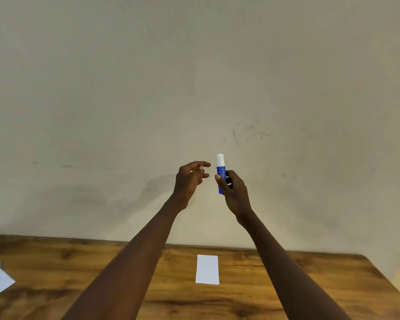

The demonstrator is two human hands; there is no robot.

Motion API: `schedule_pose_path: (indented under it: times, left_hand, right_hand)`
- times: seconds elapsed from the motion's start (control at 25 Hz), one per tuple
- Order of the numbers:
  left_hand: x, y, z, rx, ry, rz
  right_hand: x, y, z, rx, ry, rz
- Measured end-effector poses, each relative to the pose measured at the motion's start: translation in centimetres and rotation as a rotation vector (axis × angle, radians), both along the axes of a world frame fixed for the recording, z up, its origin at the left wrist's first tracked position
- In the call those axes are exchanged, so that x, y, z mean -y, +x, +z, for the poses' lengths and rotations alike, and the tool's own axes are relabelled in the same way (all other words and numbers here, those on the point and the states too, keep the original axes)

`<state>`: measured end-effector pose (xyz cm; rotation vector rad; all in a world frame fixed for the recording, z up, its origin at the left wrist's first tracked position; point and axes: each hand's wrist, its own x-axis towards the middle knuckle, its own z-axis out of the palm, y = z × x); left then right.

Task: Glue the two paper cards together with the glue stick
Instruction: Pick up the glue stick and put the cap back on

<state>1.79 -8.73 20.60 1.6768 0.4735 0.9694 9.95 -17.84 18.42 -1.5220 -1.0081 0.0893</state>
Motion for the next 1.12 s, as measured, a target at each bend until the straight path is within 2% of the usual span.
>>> schedule_pose_path:
  times: [0.16,0.36,0.48,0.68,0.8,1.12]
  left_hand:
    - [0.8,-0.4,1.8,0.066,-0.082,-0.155]
    - [1.4,-0.6,3.4,0.058,-0.19,-0.268]
    - [1.7,-0.8,3.9,0.059,-0.18,-0.268]
    - [2.0,-0.8,4.7,0.11,-0.181,-0.232]
    - [1.9,-0.7,4.9,0.148,-0.215,-0.191]
    - [2.3,-0.5,4.7,0.199,-0.265,-0.251]
  right_hand:
    - [-0.1,-1.3,1.7,-0.039,0.052,0.044]
    - [0.1,-1.2,3.2,-0.012,0.07,0.026]
    - [0.2,-1.0,3.6,0.004,0.065,0.035]
    - [0.8,-1.3,3.4,-0.097,0.072,0.086]
    - [0.9,-1.5,3.3,-0.107,0.081,0.03]
    - [1.2,-1.3,3.6,-0.109,0.054,0.039]
